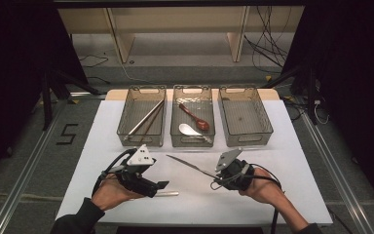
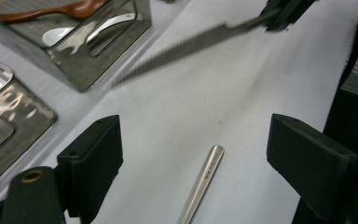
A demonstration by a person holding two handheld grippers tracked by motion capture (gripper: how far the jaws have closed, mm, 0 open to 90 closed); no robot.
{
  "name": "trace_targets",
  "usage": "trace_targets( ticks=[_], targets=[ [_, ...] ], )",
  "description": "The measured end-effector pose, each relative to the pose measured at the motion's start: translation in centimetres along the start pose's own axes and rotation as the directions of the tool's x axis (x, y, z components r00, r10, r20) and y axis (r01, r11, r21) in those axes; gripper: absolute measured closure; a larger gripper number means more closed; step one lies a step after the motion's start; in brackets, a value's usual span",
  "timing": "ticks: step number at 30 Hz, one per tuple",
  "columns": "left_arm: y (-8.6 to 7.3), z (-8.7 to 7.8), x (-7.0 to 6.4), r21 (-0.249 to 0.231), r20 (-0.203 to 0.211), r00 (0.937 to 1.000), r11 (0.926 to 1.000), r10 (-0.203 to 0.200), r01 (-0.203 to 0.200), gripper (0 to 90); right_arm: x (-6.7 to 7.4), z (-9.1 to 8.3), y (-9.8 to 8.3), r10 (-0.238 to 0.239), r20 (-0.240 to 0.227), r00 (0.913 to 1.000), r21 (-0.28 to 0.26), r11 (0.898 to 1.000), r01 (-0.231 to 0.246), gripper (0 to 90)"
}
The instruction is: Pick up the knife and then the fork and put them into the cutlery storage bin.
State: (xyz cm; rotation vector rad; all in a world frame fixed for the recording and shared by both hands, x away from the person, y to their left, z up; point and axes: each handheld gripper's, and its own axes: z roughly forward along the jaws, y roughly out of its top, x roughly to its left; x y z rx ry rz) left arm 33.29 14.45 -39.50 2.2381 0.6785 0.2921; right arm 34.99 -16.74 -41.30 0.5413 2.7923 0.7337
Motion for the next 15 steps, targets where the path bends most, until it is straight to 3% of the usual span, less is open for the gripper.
trace_targets(
  ticks=[6,15],
  targets=[
    [-1.1,-0.6,1.1,0.002,-0.026,0.9993,0.9996,-0.028,0.028,16.4,-1.8,-1.4,-0.6,0.066,0.037,0.9971,-0.035,0.997,-0.065,84.3],
    [-2.1,-1.0,2.1,-0.028,-0.042,0.9959,0.9965,-0.08,0.079,15.4,-4.3,-2.9,-0.9,0.156,0.08,0.9844,-0.068,0.986,-0.151,84.3]
  ],
)
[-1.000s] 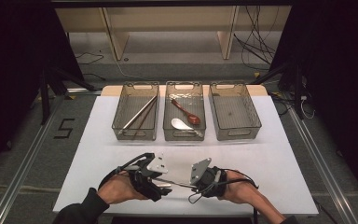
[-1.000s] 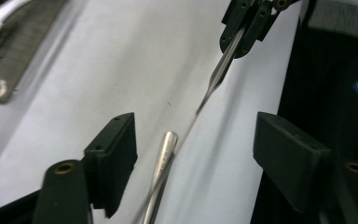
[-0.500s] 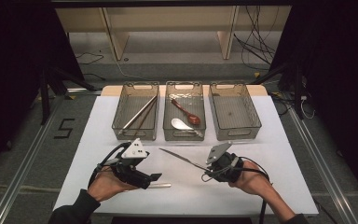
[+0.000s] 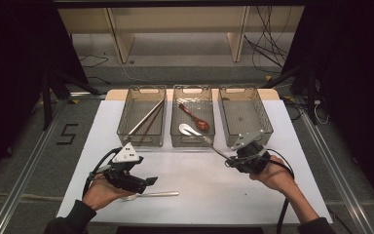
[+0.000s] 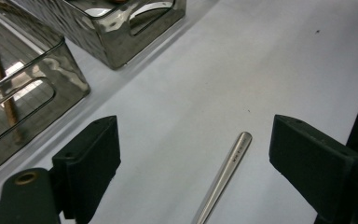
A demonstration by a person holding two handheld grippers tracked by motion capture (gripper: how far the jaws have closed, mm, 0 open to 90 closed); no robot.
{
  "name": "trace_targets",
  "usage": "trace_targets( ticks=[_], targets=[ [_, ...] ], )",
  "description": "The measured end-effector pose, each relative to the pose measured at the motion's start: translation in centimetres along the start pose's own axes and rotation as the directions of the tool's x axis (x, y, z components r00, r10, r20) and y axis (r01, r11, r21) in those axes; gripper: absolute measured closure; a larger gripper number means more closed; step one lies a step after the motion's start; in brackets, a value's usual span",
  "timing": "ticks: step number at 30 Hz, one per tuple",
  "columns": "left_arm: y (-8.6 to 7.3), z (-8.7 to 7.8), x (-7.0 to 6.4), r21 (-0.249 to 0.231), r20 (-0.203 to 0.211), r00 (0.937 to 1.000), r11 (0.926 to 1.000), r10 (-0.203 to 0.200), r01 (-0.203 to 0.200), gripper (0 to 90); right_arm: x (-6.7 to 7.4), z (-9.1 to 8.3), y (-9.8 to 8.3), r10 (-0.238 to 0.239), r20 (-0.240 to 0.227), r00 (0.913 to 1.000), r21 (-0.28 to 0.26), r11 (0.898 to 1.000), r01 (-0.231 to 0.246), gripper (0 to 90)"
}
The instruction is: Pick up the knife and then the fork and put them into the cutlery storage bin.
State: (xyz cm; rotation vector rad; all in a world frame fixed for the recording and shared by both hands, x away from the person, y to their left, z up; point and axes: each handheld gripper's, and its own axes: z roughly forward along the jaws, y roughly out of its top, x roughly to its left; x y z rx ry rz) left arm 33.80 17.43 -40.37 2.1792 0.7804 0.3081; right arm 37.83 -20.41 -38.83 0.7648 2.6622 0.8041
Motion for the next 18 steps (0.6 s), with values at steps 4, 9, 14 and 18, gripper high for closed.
trace_targets(
  ticks=[4,9,14,18],
  targets=[
    [-0.4,-0.1,0.3,0.001,-0.005,1.0,1.0,-0.008,0.008,15.3,-1.5,-0.6,0.4,0.041,0.03,0.9987,-0.022,0.999,-0.04,84.3],
    [-0.7,-0.3,0.5,0.002,-0.013,0.9998,0.9998,-0.017,0.018,15.3,-3.3,-1.2,1.0,0.073,0.06,0.9955,-0.034,0.997,-0.071,84.3],
    [-1.0,-0.5,0.6,-0.001,-0.016,0.9996,0.9997,-0.025,0.025,15.3,-5.3,-1.5,1.5,0.13,0.096,0.9868,-0.046,0.991,-0.126,84.2],
    [-1.3,-0.4,0.6,0.006,-0.017,0.9996,0.9997,-0.024,0.024,15.3,-6.9,-1.6,1.9,0.184,0.122,0.9753,-0.043,0.983,-0.18,84.3]
  ],
)
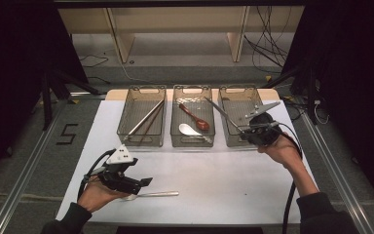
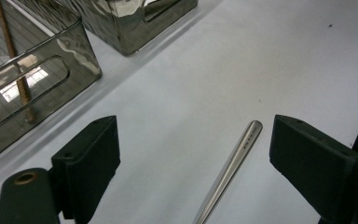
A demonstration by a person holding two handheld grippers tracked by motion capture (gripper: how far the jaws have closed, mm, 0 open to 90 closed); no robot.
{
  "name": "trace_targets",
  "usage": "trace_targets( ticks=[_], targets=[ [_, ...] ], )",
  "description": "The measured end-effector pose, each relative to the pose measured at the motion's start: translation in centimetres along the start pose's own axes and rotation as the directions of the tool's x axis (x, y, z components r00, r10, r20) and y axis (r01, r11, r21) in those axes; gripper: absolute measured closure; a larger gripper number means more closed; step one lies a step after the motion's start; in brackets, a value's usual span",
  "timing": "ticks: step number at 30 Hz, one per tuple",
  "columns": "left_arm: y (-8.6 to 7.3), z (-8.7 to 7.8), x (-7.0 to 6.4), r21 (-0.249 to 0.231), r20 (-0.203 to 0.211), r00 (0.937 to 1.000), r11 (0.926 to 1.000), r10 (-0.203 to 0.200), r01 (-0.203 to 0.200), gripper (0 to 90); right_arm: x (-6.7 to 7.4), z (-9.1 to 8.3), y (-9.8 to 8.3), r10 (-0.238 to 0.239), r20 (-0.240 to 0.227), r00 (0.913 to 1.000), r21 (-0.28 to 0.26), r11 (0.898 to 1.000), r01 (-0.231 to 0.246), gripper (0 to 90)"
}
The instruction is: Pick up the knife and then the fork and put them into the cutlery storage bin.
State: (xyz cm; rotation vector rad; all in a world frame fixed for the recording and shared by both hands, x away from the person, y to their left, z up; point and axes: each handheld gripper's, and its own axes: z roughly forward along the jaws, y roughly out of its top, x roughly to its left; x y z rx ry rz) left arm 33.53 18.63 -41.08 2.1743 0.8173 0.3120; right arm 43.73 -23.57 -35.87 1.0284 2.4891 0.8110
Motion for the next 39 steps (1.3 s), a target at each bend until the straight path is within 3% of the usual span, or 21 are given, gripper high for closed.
trace_targets(
  ticks=[8,16,28,39],
  targets=[
    [-0.2,-0.1,0.1,0.009,-0.006,1.0,1.0,0.002,-0.002,15.3,-3.2,0.7,1.6,0.093,0.047,0.9945,0.004,0.996,-0.094,84.2],
    [-0.2,0.0,0.0,0.013,-0.008,0.9999,0.9999,0.007,-0.007,15.3,-5.6,2.1,2.8,0.178,0.098,0.9791,0.04,0.982,-0.182,84.2],
    [-0.2,0.0,0.1,0.013,-0.004,1.0,0.9999,0.008,-0.008,15.3,-6.9,4.5,3.3,0.255,0.13,0.9582,0.086,0.96,-0.267,84.2],
    [-0.2,0.0,0.0,0.02,-0.004,0.9999,0.9997,0.013,-0.013,15.3,-7.2,5.7,3.4,0.284,0.151,0.9469,0.114,0.946,-0.302,84.1]
  ],
)
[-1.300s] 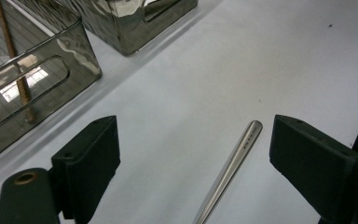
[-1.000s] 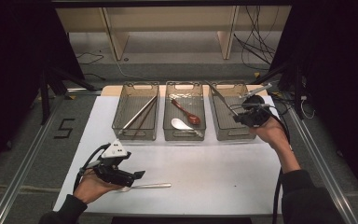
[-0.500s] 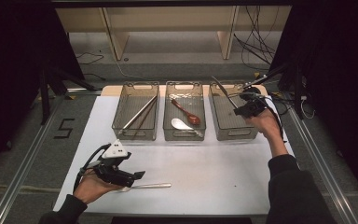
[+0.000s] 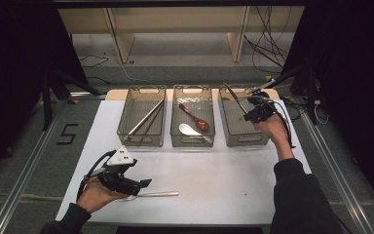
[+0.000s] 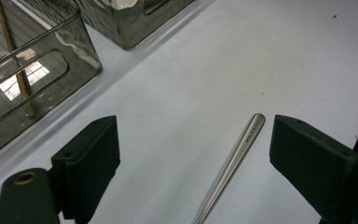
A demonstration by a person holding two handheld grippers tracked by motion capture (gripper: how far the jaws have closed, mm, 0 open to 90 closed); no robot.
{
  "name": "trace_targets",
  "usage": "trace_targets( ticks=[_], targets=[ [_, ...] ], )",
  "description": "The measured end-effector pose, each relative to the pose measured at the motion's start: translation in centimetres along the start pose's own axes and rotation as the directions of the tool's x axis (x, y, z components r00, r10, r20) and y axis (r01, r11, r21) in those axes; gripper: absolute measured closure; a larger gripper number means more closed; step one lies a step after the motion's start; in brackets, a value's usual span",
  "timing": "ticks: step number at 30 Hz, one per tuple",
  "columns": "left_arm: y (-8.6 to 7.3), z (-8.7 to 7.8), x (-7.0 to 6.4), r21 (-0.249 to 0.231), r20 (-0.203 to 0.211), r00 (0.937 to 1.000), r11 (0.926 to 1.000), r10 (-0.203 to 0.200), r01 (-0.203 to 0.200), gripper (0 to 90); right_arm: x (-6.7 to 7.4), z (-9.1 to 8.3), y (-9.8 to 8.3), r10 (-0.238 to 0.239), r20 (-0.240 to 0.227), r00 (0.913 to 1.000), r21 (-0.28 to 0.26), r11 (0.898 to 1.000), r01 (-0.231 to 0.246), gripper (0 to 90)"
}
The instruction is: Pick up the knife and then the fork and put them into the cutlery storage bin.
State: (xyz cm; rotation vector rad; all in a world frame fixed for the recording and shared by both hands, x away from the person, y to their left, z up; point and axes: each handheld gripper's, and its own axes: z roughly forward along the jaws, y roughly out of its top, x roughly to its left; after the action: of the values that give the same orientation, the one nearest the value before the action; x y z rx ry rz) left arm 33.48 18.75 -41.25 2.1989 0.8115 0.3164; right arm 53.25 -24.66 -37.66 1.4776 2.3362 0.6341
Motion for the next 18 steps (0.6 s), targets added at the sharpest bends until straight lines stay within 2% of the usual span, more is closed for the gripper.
trace_targets(
  ticks=[8,15,16,17,18],
  targets=[
    [-0.1,0.1,0.0,0.005,0.003,1.0,1.0,0.004,-0.004,15.3,0.1,1.0,0.2,0.017,0.023,0.9996,0.036,0.999,-0.018,84.0],
    [0.0,0.1,-0.1,0.008,0.002,1.0,0.9999,0.006,-0.006,15.3,0.5,1.9,0.3,0.008,0.057,0.9983,0.059,0.998,-0.011,82.8],
    [0.0,0.1,-0.1,0.008,0.002,1.0,1.0,0.006,-0.006,15.3,0.5,2.0,0.3,0.013,0.062,0.998,0.048,0.999,-0.016,77.3],
    [-0.1,0.1,-0.1,0.008,0.003,1.0,1.0,0.003,-0.003,15.3,0.4,2.0,0.4,0.025,0.043,0.9988,0.033,0.999,-0.027,70.4],
    [-0.1,0.1,-0.1,0.006,0.002,1.0,1.0,0.002,-0.002,15.3,0.4,1.9,0.5,0.03,0.014,0.9994,0.029,0.999,-0.031,67.5]
  ],
)
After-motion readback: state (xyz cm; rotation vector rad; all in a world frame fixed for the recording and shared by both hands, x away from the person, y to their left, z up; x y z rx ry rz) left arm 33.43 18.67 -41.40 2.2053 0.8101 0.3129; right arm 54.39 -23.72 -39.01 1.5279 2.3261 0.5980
